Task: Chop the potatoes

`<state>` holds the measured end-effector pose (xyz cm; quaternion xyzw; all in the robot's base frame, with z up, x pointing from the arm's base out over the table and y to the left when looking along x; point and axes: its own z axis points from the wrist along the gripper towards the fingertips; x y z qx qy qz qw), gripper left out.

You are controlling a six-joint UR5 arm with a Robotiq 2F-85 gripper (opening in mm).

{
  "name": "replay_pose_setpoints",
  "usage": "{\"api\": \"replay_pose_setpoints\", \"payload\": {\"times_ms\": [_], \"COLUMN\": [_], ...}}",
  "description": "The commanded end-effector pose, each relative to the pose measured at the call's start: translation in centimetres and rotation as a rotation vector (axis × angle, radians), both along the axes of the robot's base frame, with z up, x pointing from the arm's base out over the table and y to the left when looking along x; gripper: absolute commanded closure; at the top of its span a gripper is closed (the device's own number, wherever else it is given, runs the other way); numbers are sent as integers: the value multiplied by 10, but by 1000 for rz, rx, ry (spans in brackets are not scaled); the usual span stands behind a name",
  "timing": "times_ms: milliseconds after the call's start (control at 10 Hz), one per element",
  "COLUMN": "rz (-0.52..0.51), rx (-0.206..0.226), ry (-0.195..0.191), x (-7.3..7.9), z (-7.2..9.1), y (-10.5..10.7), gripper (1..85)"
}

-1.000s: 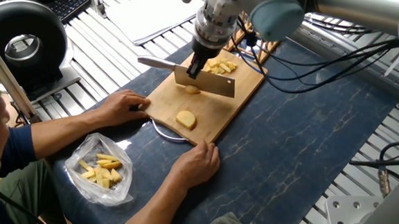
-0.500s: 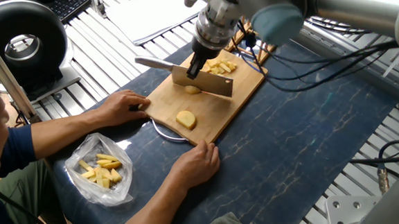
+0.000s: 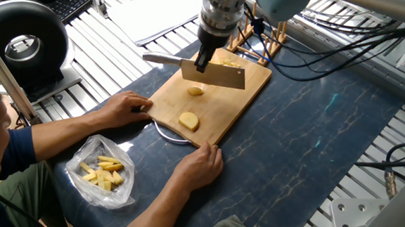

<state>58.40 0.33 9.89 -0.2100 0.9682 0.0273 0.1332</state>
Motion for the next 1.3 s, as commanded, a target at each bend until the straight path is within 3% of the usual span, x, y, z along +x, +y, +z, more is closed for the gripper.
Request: {"api": "replay_pose_setpoints", "payload": {"times_ms": [0, 500, 1200], "rz": [-34, -22, -25], "rx": [22, 5, 1], "ry": [2, -27, -39], "x": [-1, 6, 9], "z": [1, -10, -17], "y": [13, 12, 12], "gripper": [847, 847, 847]}}
